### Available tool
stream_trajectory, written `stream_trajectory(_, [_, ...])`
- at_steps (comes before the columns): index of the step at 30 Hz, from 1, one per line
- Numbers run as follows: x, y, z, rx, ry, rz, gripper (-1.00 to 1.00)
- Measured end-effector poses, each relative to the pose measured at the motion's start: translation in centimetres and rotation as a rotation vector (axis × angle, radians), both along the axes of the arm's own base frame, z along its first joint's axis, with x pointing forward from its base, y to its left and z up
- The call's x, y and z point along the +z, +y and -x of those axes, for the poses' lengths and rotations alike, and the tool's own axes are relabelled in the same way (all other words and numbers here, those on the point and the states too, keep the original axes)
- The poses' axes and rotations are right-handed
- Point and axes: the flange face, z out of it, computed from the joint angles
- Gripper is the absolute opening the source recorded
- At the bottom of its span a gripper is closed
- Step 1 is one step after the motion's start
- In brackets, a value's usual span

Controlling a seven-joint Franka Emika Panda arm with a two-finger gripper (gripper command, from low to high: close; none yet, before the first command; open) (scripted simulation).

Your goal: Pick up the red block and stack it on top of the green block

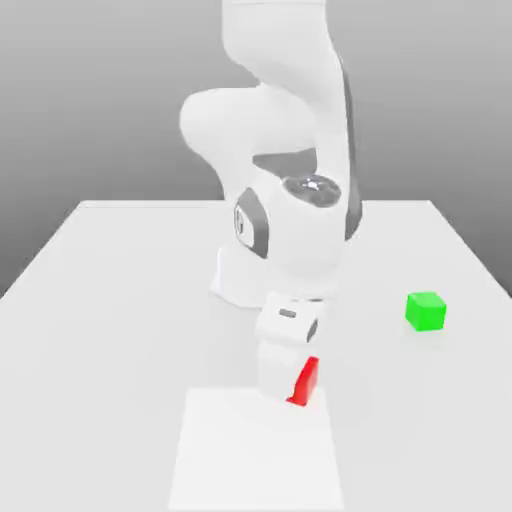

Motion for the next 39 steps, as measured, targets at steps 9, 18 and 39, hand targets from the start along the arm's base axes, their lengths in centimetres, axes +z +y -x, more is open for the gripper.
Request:
stream_trajectory(9, [2.4,-0.1,-0.2,-0.003,0.004,0.018,-1.00])
stream_trajectory(18, [5.0,0.1,0.4,-0.003,-0.006,-0.035,-1.00])
stream_trajectory(39, [8.7,24.6,20.0,0.979,0.015,-0.047,-1.00])
